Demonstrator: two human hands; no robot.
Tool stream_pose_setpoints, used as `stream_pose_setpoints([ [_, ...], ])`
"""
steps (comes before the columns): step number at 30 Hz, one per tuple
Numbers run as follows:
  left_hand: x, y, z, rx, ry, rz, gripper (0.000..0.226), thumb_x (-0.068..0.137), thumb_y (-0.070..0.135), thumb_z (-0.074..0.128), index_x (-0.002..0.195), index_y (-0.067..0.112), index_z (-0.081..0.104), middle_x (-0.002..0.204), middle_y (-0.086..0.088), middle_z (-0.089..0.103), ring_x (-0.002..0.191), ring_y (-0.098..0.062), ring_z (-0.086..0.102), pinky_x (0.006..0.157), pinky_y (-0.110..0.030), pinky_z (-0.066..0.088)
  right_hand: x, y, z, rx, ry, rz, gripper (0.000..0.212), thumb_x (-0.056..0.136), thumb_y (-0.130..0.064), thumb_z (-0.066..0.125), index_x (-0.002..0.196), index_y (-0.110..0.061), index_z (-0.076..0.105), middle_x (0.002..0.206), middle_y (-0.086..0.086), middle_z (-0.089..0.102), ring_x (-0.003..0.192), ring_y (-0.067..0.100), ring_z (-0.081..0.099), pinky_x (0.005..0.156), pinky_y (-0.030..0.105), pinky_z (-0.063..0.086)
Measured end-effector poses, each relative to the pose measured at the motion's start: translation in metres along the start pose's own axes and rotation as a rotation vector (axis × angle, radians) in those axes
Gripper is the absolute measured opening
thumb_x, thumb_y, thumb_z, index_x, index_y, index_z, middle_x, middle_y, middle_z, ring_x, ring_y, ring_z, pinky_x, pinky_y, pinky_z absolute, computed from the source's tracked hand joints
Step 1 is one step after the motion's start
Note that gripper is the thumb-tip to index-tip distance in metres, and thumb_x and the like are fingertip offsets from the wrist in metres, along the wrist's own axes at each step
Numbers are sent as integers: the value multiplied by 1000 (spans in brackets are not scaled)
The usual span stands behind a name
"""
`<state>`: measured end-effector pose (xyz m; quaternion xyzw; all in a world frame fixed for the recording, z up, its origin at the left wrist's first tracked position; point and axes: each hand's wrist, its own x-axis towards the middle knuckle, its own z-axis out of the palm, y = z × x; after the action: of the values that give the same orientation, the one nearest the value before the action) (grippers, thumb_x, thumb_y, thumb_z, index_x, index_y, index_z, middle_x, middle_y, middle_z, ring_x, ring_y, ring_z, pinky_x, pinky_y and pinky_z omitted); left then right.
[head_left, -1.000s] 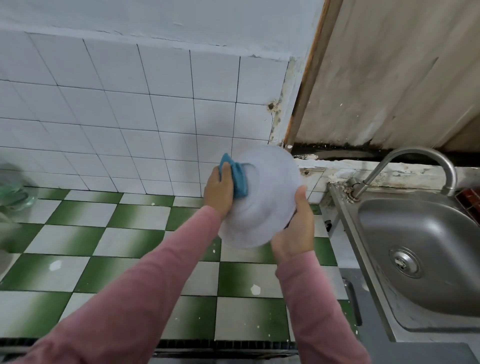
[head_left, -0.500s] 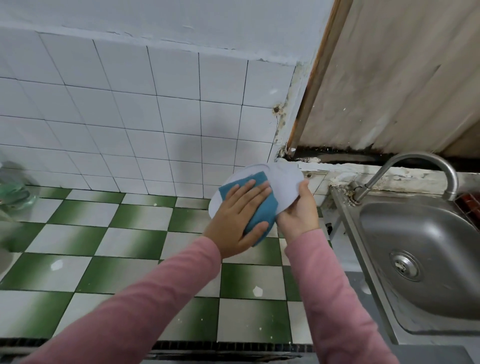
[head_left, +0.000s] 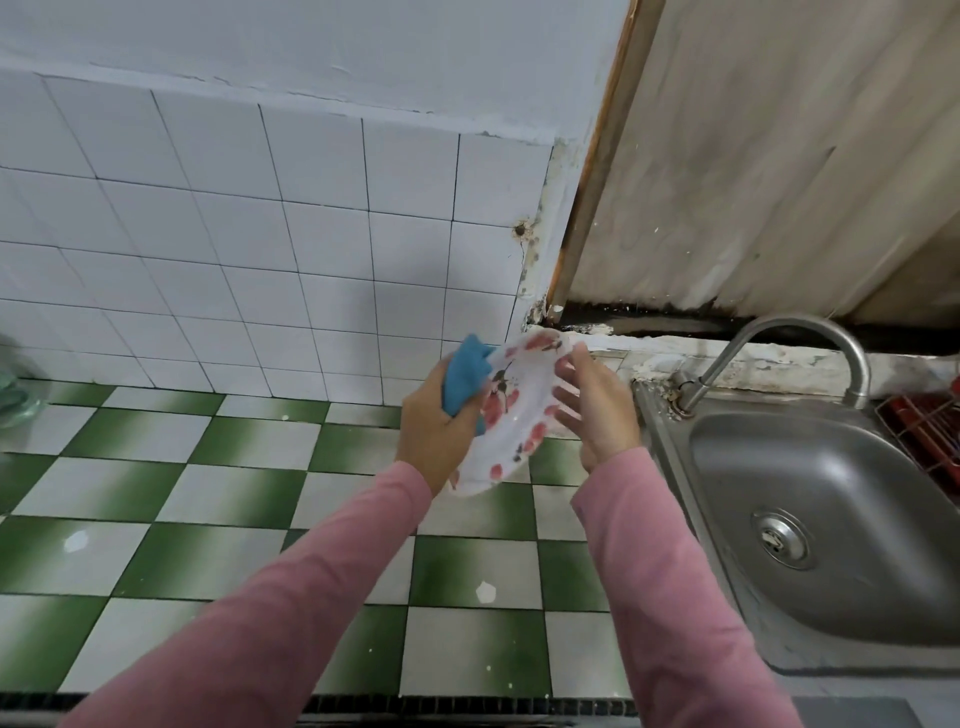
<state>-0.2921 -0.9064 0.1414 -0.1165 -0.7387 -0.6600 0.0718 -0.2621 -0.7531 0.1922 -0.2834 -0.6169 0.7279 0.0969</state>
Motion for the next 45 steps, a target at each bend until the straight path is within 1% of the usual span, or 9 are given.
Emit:
stream_pose_setpoints([
  [4,6,5,-1,-451,136,-361,13,89,21,69,101,19,62,91,1,69,81,-17,68,64,-29,59,4,31,-34,-202,99,-31,79,89,-61,60,151,-19,34,141,3,50,125,25,52,99,41,45],
  [7,11,4,0,-649,126,-503,21,88,19,69,106,12,59,96,-6,70,81,-24,69,65,-39,61,8,49,-54,31,-124,40,60,93,-60,54,142,-26,49,121,-2,69,116,23,63,84,39,55],
  [15,15,2,14,-475,227,-447,16,90,22,69,102,17,60,94,-3,67,84,-22,65,64,-32,58,20,60,-81,489,-260,160,55,101,-43,47,147,-14,46,143,19,55,134,38,50,115,61,32],
  [19,13,-1,28,-190,415,-237,51,91,31,67,137,23,47,117,2,61,102,-14,59,84,-21,52,20,56,-80,493,-225,100,56,101,-45,48,149,-17,43,142,19,56,133,38,51,109,62,39],
  [22,6,-8,40,-23,243,-70,72,92,29,65,147,49,22,141,3,44,116,-12,53,87,-14,50,14,55,-73,445,-216,64,47,103,-43,44,145,-22,48,134,13,64,125,33,60,107,60,43],
  [24,6,-17,51,173,51,11,77,94,22,62,148,53,17,155,2,31,137,-27,40,106,-42,47,8,54,-67,436,-241,62,43,104,-41,43,142,-23,50,129,11,67,119,30,64,104,57,47],
  [30,-2,-24,85,545,-269,-56,79,100,47,42,153,25,-13,159,8,-22,144,-18,-25,115,-36,-19,-4,54,-48,505,-231,84,42,104,-37,41,139,-15,53,127,18,67,119,35,63,107,58,44],
  [39,-17,-22,70,557,-733,24,66,103,49,25,154,29,-12,160,9,-21,146,-15,-23,119,-36,-14,2,61,-39,568,-155,95,48,101,-45,46,139,-18,55,132,16,64,120,35,62,108,57,44],
  [45,-28,-27,47,452,-816,-36,62,97,60,33,153,45,12,164,5,13,148,-22,20,120,-47,24,5,60,-47,573,-99,29,63,90,-52,55,142,-16,51,133,22,61,120,41,61,104,60,46],
])
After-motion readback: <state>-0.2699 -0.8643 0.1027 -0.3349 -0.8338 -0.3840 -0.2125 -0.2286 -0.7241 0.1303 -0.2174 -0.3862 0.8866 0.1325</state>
